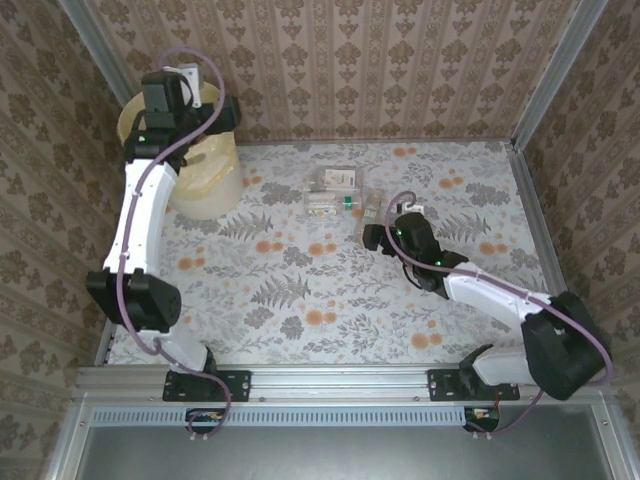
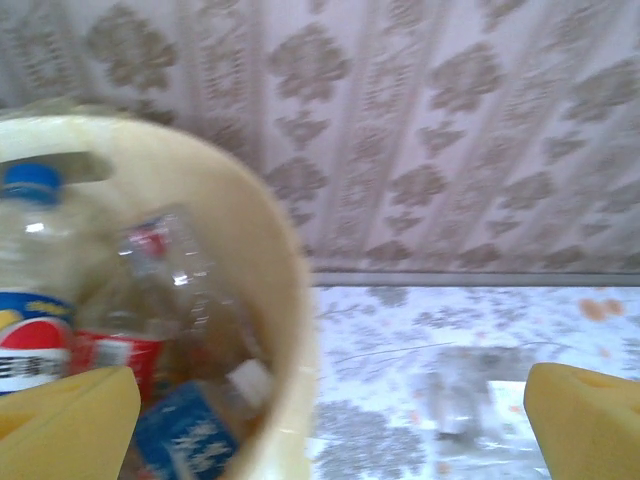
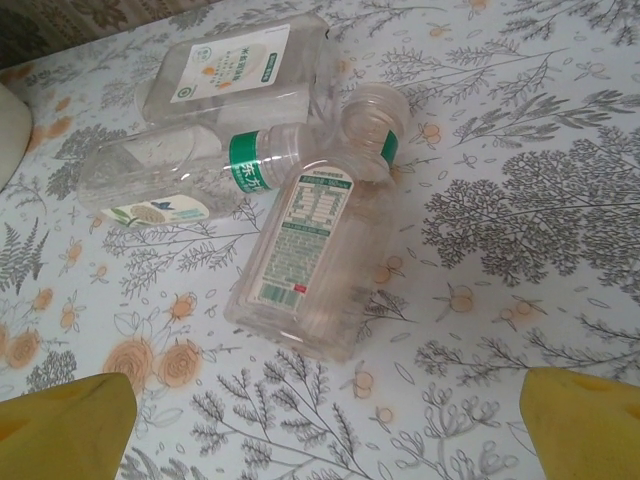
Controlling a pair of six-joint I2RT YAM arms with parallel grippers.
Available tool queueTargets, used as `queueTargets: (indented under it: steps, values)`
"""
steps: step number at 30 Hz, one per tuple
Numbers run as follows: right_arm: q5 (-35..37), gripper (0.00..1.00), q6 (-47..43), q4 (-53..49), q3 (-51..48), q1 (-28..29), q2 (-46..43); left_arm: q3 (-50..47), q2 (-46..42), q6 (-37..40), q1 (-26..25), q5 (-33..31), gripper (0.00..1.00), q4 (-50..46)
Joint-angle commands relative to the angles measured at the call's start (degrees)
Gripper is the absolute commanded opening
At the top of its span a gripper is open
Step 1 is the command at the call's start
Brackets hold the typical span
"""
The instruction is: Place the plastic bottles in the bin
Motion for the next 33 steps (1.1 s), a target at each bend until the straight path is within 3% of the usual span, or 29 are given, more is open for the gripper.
queueTargets:
  steps: [1,10,16,21,26,33]
  values:
    - [0.2,1.00,2.5,-2.4,4.7,0.5,5.3,-6.7,-4.7,-5.2,-2.0,2.1,1.00,9.9]
    - [5.7,1.00,3.1,-6.5,16.8,2.8,20.6,-21.2,-12.6,-10.8,-3.1,-0.5,1.00,13.6]
    - [12.7,1.00,6.3,-14.9,25.9,3.6,30.1,-23.6,-14.9,-9.7,-2.9,-4.4,1.00,11.7]
    - [12.1,0.97,7.2,-13.5,26.4,3.7,33.3,-24.6,-15.7,-10.0,-2.6,-4.8,1.00,12.3]
    - [11.5,0.85,6.4,-10.2,24.2,3.7,34.0,-24.3,-14.8,-10.4,-2.5,-3.8,1.00,12.2]
    - [10.0,0.61,-0.1,2.3,13.6,3.2,27.0,-19.7,-11.3,-9.6,-2.9,3.1,1.00,8.8]
